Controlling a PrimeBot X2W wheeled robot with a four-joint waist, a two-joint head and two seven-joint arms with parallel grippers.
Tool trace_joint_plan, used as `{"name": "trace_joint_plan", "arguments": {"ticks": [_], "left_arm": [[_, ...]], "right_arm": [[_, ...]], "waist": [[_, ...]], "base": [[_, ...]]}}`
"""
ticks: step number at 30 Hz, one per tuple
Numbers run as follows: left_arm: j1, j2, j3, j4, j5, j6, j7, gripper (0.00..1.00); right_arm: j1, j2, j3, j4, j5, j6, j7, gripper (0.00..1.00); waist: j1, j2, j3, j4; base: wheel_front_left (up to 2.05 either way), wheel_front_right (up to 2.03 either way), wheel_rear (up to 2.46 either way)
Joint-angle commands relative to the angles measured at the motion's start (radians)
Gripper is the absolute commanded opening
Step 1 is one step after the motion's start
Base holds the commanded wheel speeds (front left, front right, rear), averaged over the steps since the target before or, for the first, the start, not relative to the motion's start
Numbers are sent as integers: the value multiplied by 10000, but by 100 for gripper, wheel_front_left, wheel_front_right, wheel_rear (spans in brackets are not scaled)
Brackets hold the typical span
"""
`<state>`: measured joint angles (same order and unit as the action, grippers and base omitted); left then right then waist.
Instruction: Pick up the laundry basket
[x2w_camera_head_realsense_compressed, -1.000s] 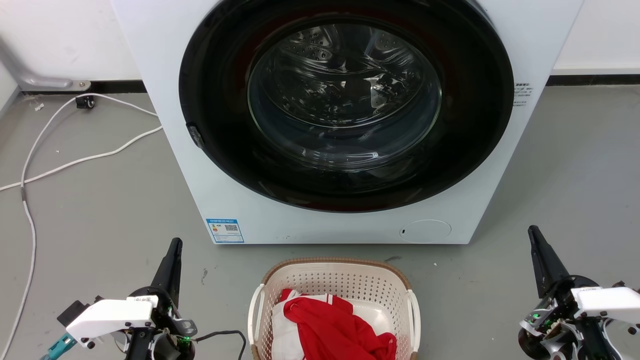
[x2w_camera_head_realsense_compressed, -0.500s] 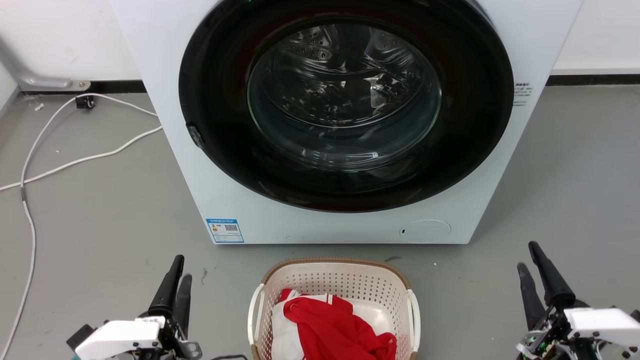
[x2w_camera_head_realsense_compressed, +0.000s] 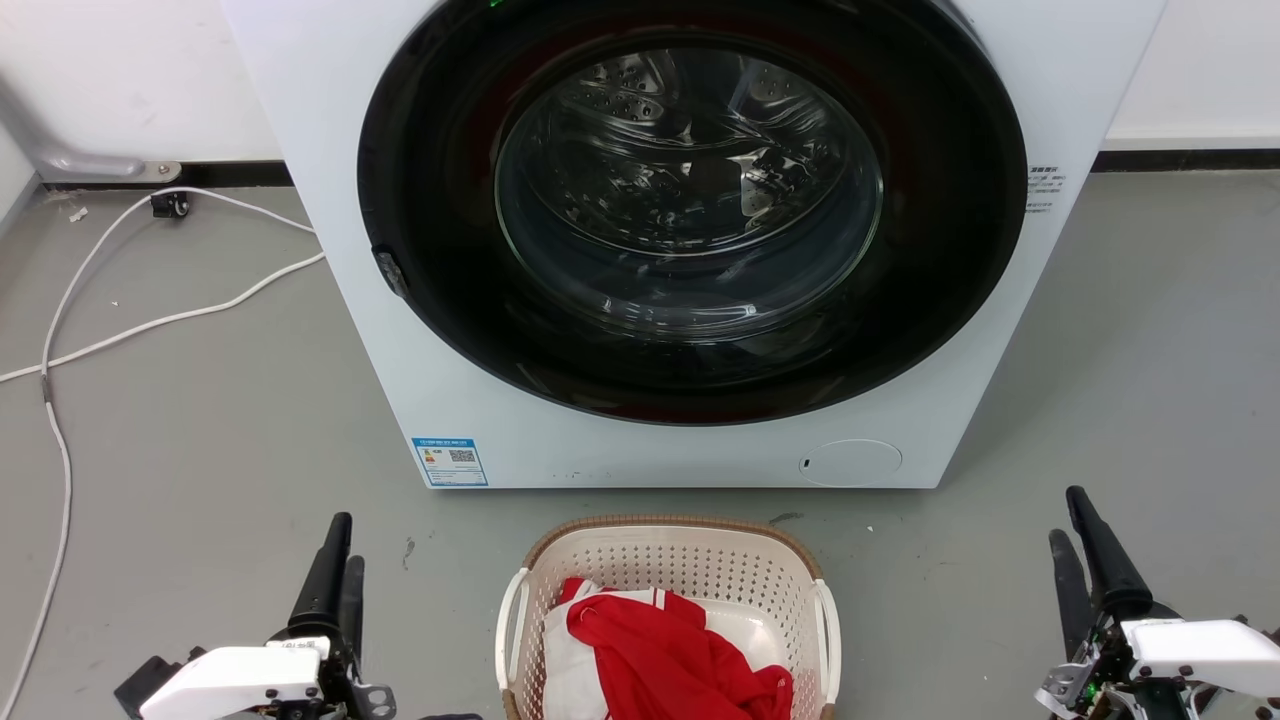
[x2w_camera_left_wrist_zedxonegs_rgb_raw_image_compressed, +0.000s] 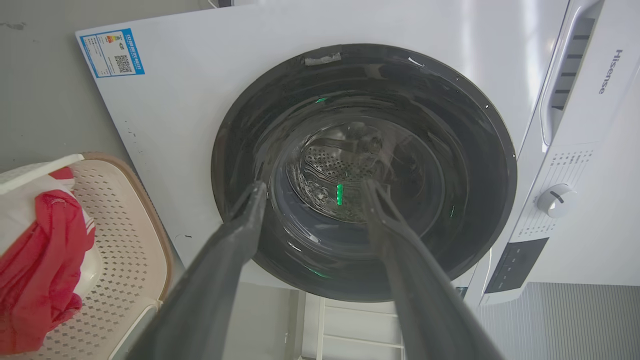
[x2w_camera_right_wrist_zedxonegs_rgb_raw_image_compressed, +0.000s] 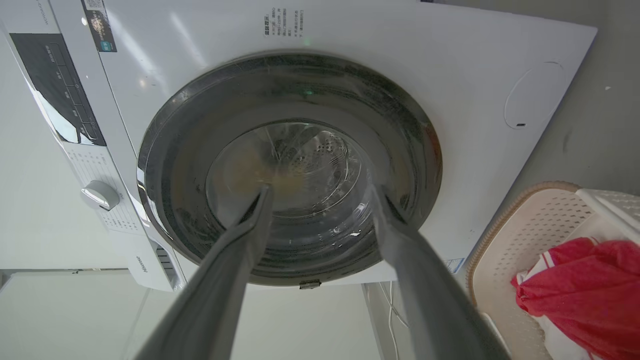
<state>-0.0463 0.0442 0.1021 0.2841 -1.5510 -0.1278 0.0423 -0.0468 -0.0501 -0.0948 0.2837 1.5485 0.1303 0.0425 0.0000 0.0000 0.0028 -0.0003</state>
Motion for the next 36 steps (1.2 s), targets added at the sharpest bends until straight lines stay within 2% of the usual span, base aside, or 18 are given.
{"name": "trace_joint_plan", "arguments": {"ticks": [1,3,4,12,13,14,17,24,31,36], "left_arm": [[-74,36,80,-206,237,-9,-116,100],[-60,37,176,-240,460,-9,-205,100],[-45,39,309,-289,788,16,-333,100],[4,44,547,-699,1958,342,-657,100],[8,45,572,-805,2182,378,-691,100],[28,46,625,-1171,2843,515,-806,100],[95,47,603,-1528,3553,692,-916,100],[294,51,4,-2392,5660,875,-1160,100],[453,54,-689,-2850,7706,1095,-1386,100],[500,57,-1123,-3012,8806,1041,-1538,100]], "right_arm": [[-158,-29,-65,-135,-294,3,-123,100],[-170,-28,-127,-102,-747,3,-213,100],[-213,-28,-251,-37,-1420,3,-341,100],[-361,-27,-550,-330,-3463,3,-660,100],[-381,-26,-562,-439,-3750,3,-701,100],[-355,-25,-364,-716,-4540,3,-813,100],[-353,-28,-343,-1103,-5432,3,-922,100],[-268,-26,-259,-2138,-7671,3,-1168,100],[-93,-25,-132,-2528,-9234,3,-1393,100],[51,-25,53,-2641,-10205,4,-1539,100]], "waist": [[0,0,3,3],[0,0,5,3],[0,0,9,2],[0,0,23,-5],[0,0,27,-7],[0,0,40,-11],[0,0,58,-25],[0,0,118,-35],[0,0,137,-50],[0,0,158,-65]], "base": [[0,0,0],[0,0,0],[0,0,0],[0,0,0],[0,0,0],[0,0,0],[0,0,0],[0,0,0],[0,0,0],[0,0,0]]}}
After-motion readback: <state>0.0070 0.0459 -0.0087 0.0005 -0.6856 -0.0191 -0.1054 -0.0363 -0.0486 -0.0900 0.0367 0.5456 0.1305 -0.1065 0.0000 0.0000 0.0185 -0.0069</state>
